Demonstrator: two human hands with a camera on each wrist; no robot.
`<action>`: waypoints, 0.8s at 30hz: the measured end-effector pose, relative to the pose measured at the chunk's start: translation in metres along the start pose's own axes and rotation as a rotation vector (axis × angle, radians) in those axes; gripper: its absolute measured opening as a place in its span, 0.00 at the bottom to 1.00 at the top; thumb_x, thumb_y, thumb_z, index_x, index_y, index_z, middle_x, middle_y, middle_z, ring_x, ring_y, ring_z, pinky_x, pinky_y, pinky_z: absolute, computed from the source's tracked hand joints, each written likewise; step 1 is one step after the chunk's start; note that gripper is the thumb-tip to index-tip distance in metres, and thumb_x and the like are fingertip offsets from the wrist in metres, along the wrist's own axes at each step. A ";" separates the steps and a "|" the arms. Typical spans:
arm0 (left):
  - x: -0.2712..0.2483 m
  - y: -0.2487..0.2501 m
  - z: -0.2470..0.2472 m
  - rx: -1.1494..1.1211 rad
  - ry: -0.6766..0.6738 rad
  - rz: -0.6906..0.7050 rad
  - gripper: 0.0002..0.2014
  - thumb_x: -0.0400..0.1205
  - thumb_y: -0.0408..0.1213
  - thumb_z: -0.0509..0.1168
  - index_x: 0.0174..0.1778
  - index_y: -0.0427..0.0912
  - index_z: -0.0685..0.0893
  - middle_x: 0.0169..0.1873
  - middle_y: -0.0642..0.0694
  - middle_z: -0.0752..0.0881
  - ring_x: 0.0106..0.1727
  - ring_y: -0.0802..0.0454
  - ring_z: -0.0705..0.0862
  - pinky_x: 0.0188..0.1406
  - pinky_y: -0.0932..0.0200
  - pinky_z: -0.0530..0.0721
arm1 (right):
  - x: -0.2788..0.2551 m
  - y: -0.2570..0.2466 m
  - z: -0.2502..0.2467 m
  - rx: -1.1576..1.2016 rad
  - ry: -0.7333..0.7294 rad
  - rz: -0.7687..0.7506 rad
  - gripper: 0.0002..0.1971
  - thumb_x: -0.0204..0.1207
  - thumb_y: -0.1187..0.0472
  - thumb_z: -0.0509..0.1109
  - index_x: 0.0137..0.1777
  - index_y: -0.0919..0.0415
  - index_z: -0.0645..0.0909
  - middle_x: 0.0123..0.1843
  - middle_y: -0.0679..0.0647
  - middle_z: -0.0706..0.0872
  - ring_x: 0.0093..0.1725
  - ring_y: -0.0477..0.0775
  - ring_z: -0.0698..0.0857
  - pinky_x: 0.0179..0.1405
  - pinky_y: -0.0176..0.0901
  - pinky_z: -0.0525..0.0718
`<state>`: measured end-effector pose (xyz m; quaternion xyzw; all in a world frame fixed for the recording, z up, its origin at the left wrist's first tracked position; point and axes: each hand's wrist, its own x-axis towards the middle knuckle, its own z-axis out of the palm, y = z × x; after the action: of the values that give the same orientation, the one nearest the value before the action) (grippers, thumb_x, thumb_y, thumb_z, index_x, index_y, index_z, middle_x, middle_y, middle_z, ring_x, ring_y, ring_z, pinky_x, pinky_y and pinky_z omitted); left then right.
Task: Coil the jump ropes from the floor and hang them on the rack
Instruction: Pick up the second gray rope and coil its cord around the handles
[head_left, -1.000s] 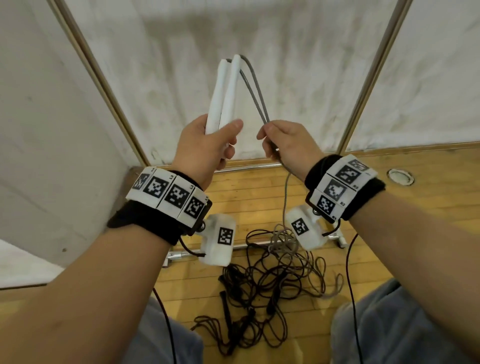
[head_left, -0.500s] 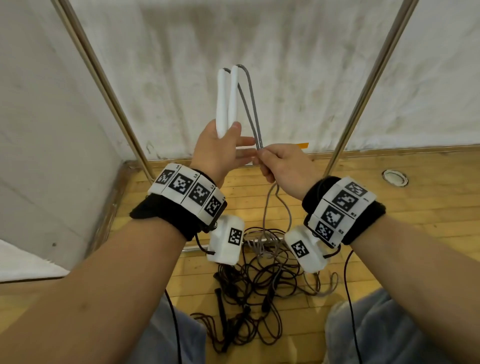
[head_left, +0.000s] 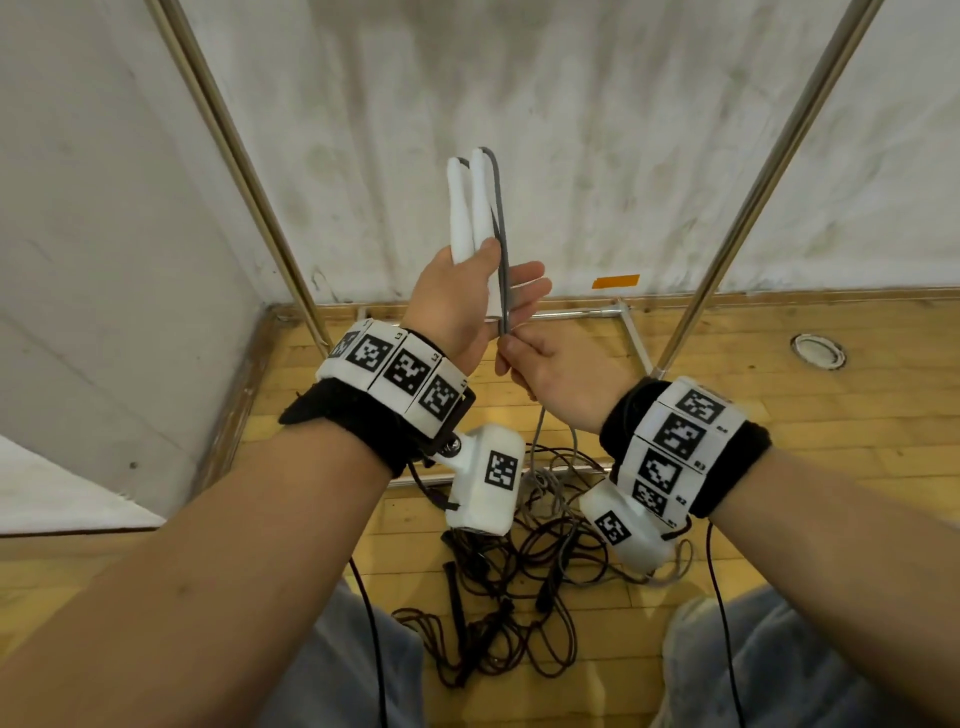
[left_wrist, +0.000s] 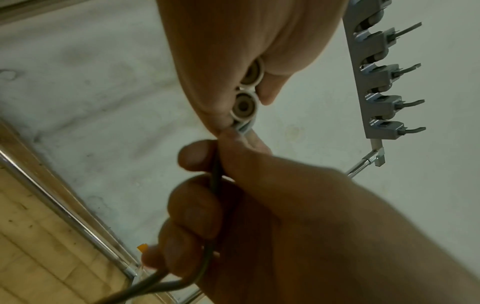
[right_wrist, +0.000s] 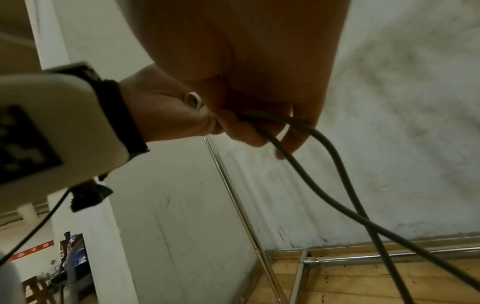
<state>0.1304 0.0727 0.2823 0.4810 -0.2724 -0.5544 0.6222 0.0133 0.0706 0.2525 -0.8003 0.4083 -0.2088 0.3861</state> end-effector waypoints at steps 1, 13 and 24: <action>-0.001 0.001 -0.001 -0.004 0.011 0.008 0.07 0.89 0.39 0.54 0.55 0.40 0.74 0.37 0.40 0.88 0.36 0.46 0.90 0.38 0.52 0.90 | 0.000 0.000 -0.001 -0.013 0.000 -0.005 0.18 0.86 0.58 0.54 0.36 0.58 0.78 0.28 0.47 0.75 0.26 0.40 0.73 0.28 0.30 0.68; 0.010 0.014 -0.018 0.282 0.329 0.282 0.03 0.84 0.32 0.59 0.51 0.36 0.74 0.32 0.45 0.75 0.23 0.55 0.74 0.24 0.62 0.80 | -0.004 0.014 -0.007 -0.181 0.057 -0.012 0.12 0.82 0.55 0.60 0.42 0.60 0.78 0.27 0.46 0.72 0.28 0.46 0.71 0.26 0.36 0.66; 0.014 0.002 -0.056 1.349 0.257 0.375 0.16 0.86 0.45 0.57 0.64 0.39 0.70 0.43 0.44 0.80 0.41 0.42 0.82 0.40 0.49 0.81 | -0.003 0.020 -0.037 -0.241 0.094 -0.061 0.13 0.82 0.53 0.60 0.35 0.53 0.76 0.29 0.43 0.74 0.30 0.41 0.72 0.28 0.26 0.67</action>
<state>0.1829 0.0760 0.2599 0.7679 -0.5586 -0.0874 0.3010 -0.0225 0.0494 0.2594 -0.8423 0.4235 -0.2074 0.2612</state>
